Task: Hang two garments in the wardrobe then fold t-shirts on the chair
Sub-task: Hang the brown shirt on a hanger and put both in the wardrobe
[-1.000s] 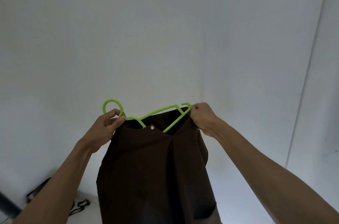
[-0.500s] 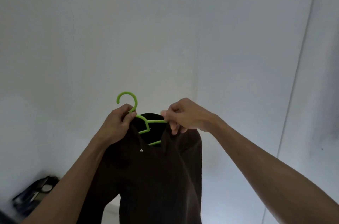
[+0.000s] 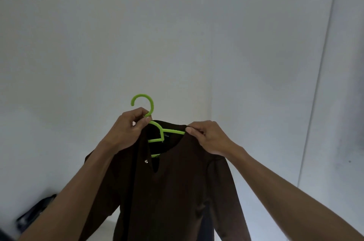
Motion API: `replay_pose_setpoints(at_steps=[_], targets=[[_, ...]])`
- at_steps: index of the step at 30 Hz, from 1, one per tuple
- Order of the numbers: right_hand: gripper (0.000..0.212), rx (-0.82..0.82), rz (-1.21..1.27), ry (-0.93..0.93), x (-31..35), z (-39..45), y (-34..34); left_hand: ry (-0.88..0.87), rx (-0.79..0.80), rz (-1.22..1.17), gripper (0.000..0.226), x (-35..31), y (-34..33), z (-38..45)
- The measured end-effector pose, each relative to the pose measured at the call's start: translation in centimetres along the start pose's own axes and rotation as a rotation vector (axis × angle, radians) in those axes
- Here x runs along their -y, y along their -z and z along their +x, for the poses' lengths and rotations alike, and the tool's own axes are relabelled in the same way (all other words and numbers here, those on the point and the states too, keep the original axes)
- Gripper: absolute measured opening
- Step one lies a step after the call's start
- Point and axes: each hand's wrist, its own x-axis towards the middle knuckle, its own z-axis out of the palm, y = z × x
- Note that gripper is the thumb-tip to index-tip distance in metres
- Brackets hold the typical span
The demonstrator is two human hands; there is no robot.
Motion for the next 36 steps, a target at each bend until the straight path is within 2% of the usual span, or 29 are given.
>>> replay_pose_setpoints(at_steps=[3,5,8,10,12,14,16,20,23,27,31,34,36], targets=[[0.026,-0.026,-0.059,0.064,2.7,1.5,-1.5,-0.031,0.01,0.039,0.016,-1.1,-1.7,0.3],[0.031,0.004,-0.184,0.049,3.8,2.5,-1.6,-0.046,-0.022,0.027,0.017,-1.5,-2.3,0.5],[0.037,0.054,-0.302,0.005,2.8,2.5,-0.6,-0.028,-0.026,-0.025,0.007,-0.9,-1.3,0.5],[0.04,-0.014,-0.245,-0.022,1.5,1.9,0.5,0.06,0.06,0.0,0.016,0.5,-0.3,0.2],[0.039,-0.099,-0.172,-0.043,0.3,1.6,1.7,0.146,0.118,0.177,0.023,2.7,0.1,-0.5],[0.037,-0.122,-0.136,-0.068,-0.4,1.5,2.8,0.186,0.084,0.294,0.048,4.6,0.0,-1.7],[0.035,-0.123,-0.124,-0.088,-1.0,1.4,3.7,0.173,0.002,0.295,0.058,5.4,-0.6,-2.3],[0.038,-0.147,-0.046,-0.086,-1.5,0.9,5.1,0.115,-0.1,0.46,0.06,4.3,-1.5,-1.9],[0.04,-0.15,-0.01,-0.081,-1.5,0.3,5.5,0.087,-0.169,0.468,0.063,4.1,-1.5,-1.6],[0.049,-0.164,-0.035,-0.072,-1.6,-0.2,5.5,-0.027,-0.188,0.639,0.058,2.9,-1.2,-0.8],[0.05,-0.158,0.0,-0.048,-1.1,0.1,5.2,-0.102,-0.147,0.56,0.051,1.4,-2.2,0.3],[0.046,-0.143,0.007,-0.056,-0.9,0.3,4.8,-0.07,-0.13,0.495,0.049,1.2,-2.7,0.6],[0.036,-0.125,-0.037,-0.081,-0.6,0.5,5.2,-0.056,-0.147,0.441,0.043,1.0,-2.5,0.8]])
